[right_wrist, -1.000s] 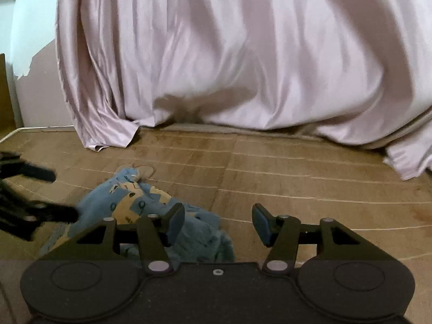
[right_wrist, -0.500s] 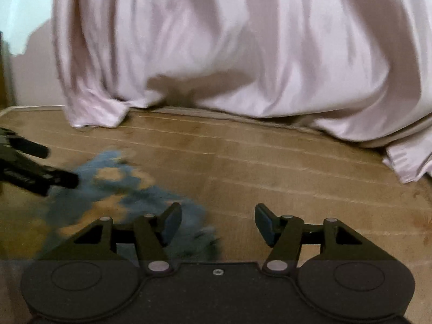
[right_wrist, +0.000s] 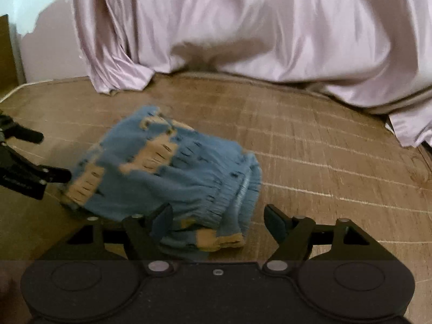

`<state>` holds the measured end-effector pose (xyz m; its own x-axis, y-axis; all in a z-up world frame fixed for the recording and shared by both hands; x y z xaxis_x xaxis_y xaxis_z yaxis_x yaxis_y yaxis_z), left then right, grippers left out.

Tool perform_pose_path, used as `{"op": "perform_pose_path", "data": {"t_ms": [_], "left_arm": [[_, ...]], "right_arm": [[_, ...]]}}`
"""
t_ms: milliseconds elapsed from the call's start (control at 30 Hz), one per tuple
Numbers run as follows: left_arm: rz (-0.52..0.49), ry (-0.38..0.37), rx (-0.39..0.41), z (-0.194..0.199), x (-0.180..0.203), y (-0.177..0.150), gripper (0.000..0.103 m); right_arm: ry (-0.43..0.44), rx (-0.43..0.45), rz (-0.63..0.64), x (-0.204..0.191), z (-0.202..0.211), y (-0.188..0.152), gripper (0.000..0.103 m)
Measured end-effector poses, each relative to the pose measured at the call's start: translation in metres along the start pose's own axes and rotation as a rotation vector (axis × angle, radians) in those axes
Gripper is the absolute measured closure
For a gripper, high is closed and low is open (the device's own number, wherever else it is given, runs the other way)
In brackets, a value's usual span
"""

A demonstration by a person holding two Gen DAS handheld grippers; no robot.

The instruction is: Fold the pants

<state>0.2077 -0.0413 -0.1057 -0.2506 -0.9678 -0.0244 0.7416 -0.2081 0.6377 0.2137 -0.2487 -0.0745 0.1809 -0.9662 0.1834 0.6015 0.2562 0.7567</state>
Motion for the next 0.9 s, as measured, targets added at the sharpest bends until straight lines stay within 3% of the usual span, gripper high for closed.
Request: {"op": "perform_pose_path", "data": {"t_ms": [133,233,500,900], "left_arm": [[0.165,-0.028,-0.001,0.008,-0.006,0.000,0.003],[0.214,-0.044,0.008,0.017,0.001,0.000,0.003],[0.166,-0.058,0.039,0.030,0.028,0.005,0.001],[0.138,-0.070,-0.003,0.019,0.043,-0.008,0.001]], "right_arm": [[0.003,0.012,-0.044,-0.001,0.005,0.002,0.015],[0.009,0.029,-0.071,0.003,0.008,0.002,0.007],[-0.001,0.047,-0.109,0.014,0.008,0.003,0.005],[-0.004,0.016,-0.139,0.022,-0.003,0.000,0.004]]}}
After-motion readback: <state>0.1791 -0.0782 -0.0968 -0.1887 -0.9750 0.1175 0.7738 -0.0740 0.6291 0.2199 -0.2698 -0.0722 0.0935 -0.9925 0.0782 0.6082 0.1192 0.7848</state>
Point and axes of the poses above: each gripper's, at about its wrist camera, not at the fingertips, and z roughly against the way its jaws point, x to its right, y to its top, the point moved 9 cm from there along -z, roughly the way its jaws point, and after that the axes turned 14 degrees about -y, right-handed, at the moved point
